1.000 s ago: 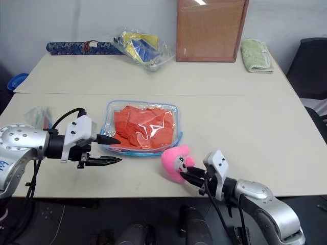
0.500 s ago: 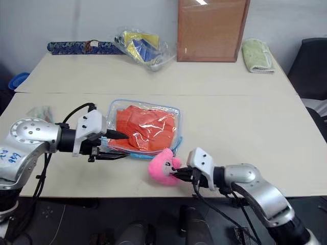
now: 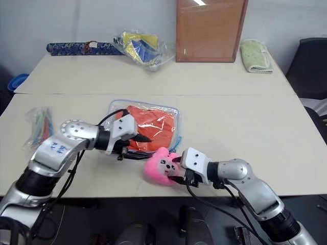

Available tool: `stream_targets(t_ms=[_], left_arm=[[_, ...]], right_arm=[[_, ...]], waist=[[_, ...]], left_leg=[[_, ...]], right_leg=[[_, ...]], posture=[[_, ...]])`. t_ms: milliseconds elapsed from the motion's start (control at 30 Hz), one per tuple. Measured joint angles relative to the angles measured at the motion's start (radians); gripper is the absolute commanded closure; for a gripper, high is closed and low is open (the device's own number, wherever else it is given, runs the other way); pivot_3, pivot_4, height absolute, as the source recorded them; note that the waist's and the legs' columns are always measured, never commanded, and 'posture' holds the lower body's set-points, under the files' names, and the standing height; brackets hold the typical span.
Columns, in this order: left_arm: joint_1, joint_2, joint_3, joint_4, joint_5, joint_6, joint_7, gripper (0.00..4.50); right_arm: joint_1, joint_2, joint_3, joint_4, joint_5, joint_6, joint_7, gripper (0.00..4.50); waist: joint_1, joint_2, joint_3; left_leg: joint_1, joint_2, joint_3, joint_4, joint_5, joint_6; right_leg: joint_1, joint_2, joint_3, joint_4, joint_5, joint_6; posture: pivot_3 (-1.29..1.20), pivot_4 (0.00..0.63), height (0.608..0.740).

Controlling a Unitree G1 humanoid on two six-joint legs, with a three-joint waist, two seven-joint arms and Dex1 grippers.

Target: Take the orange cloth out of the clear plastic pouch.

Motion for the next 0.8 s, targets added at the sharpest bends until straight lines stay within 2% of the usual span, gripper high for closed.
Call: stream_targets(t_ms=[133,267,367,533,600,667,800], left_arm=[[-0.12,-0.037,0.001,-0.001,-0.004,-0.108,-0.068,1.66],[-0.164,-0.034,-0.013,0.009,-0.064,-0.196,-0.254,1.66],[-0.162,0.016,-0.064,0.059,-0.011,-0.352,-0.384,1.66],[-0.128,0.028,-0.109,0.139,0.089,-0.544,-0.448,1.66],[-0.109,0.019,-0.12,0.173,0.139,-0.611,-0.429,1.66],[-0.086,-0.004,-0.123,0.186,0.173,-0.647,-0.398,1.66],[-0.07,-0.008,-0.132,0.187,0.216,-0.704,-0.386,1.66]], right_arm=[[-0.005,-0.021,-0.053,-0.076,0.016,0.05,-0.003,1.61],[-0.016,-0.051,-0.14,-0.176,0.095,0.142,-0.002,1.61],[-0.053,-0.093,-0.247,-0.227,0.199,0.223,0.011,1.61],[-0.091,-0.112,-0.331,-0.243,0.333,0.309,0.02,1.61],[-0.091,-0.161,-0.326,-0.216,0.296,0.266,0.038,1.61],[-0.101,-0.215,-0.278,-0.14,0.186,0.147,0.066,1.61],[-0.142,-0.202,-0.168,0.031,0.054,-0.011,0.106,1.61]], waist=[[0.001,0.0,0.0],[-0.003,0.0,0.0],[-0.003,0.0,0.0],[0.001,0.0,0.0],[0.002,0.0,0.0],[0.002,0.0,0.0],[0.001,0.0,0.0]], left_leg=[[-0.001,0.0,-0.001,0.0,0.0,0.0],[-0.002,0.0,0.0,0.0,0.0,0.0],[-0.001,0.0,0.0,0.0,0.0,0.0],[-0.001,0.0,-0.002,0.0,0.0,0.001],[-0.002,-0.001,-0.001,0.0,-0.001,0.003],[-0.002,-0.002,-0.001,0.0,-0.001,0.006],[-0.003,-0.003,0.0,0.0,-0.002,0.01]], right_leg=[[0.001,0.0,-0.001,0.001,0.0,0.0],[0.001,0.0,-0.001,0.0,0.0,0.0],[0.001,0.0,-0.001,-0.001,0.0,0.0],[0.001,0.0,-0.001,-0.003,0.0,0.0],[0.001,0.0,-0.001,-0.004,0.001,0.001],[0.001,0.0,-0.001,-0.006,0.002,0.003],[0.001,-0.001,0.0,-0.007,0.003,0.005]], posture=[[0.0,0.15,0.74],[0.0,0.15,0.74],[0.0,0.15,0.74],[0.0,0.15,0.74],[0.0,0.15,0.74],[0.0,0.15,0.74],[0.0,0.15,0.74]])
